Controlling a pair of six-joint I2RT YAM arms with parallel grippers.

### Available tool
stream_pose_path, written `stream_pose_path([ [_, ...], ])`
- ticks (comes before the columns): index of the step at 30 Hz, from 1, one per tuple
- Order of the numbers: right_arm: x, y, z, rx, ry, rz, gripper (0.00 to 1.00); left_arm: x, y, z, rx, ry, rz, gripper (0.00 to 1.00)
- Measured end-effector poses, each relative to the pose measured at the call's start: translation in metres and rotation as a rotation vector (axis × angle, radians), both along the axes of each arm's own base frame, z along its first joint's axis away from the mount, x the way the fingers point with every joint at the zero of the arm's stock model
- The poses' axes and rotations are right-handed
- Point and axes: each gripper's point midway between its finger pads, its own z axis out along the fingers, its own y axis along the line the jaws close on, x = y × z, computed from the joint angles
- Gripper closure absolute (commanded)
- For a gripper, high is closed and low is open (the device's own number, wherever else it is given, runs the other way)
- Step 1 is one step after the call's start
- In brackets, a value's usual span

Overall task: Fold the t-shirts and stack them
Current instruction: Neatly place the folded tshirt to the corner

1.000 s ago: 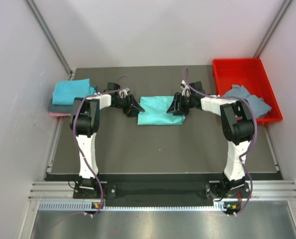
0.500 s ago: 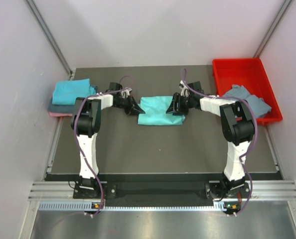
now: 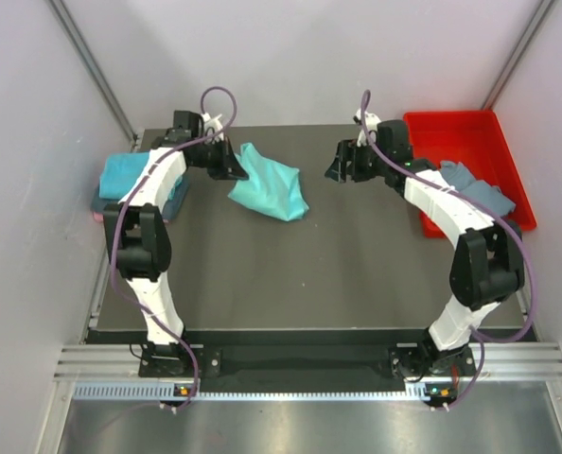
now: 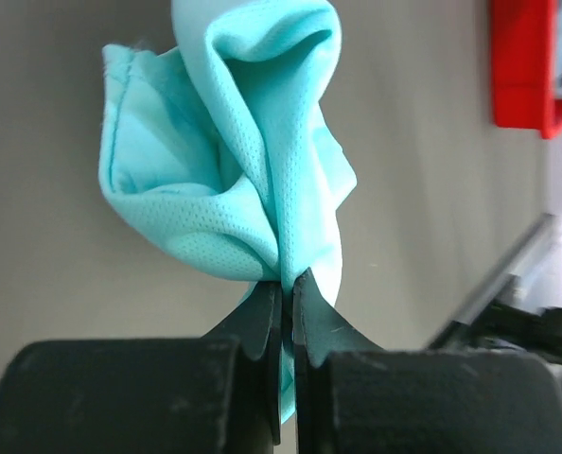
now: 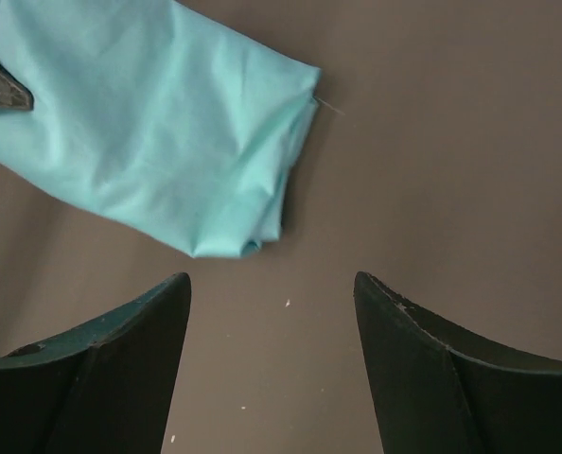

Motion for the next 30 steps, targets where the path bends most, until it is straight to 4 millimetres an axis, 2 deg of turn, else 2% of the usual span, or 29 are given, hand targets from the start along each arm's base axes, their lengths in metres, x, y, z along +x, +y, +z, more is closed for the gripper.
stream_pose_path([
  [3, 0.003, -0.006, 0.012, -0.012, -0.040, -0.006, 0.30, 0.007, 0.026, 0.009, 0.091, -0.063, 0.014, 1.00],
  [8, 0.010, -0.018, 0.006, -0.023, -0.023, -0.024, 0.30, 0.012, 0.075, 0.013, 0.253, -0.110, 0.035, 1.00],
  [14, 0.040, -0.032, 0.003, -0.001, -0.008, -0.064, 0.30, 0.010, 0.123, 0.017, 0.430, -0.152, 0.043, 1.00],
  [20, 0.071, -0.036, 0.003, 0.043, 0.001, -0.080, 0.30, 0.006, 0.147, 0.039, 0.560, -0.224, 0.028, 1.00],
  [30, 0.073, -0.029, -0.017, 0.102, 0.086, -0.067, 0.30, 0.016, 0.184, 0.099, 0.692, -0.377, 0.077, 1.00],
])
